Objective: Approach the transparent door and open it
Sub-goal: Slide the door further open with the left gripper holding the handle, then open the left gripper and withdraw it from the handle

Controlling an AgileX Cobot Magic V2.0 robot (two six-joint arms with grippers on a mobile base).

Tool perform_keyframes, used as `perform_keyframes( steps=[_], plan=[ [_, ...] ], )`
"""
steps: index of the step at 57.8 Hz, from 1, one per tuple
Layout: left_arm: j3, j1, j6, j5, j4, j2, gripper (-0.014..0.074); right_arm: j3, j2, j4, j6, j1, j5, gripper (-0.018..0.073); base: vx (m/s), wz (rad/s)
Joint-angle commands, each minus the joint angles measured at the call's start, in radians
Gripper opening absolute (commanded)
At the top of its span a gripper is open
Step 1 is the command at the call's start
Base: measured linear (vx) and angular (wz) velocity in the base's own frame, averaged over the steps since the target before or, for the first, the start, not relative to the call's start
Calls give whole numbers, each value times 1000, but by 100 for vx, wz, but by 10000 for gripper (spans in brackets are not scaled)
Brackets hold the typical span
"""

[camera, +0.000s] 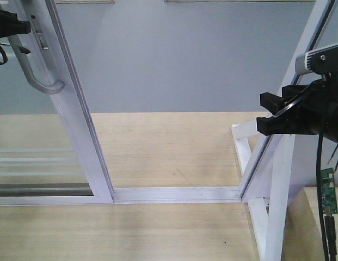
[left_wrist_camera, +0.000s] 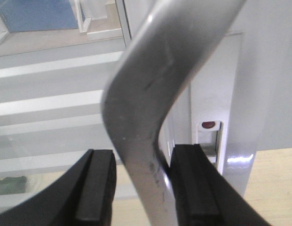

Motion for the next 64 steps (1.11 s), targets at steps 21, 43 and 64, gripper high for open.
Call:
perform_keyframes(
  steps=[21,43,64],
  plan=[
    [254,13,391,148,-414,-330,387,-30,-17,-12,-1,-4,-73,323,0,0],
    [546,-73,636,176,-876,-706,387,-30,-17,-12,-1,-4,-73,321,0,0],
    [545,-70,630,347,-888,-881,386,-30,-17,-12,-1,-4,-73,321,0,0]
  ],
)
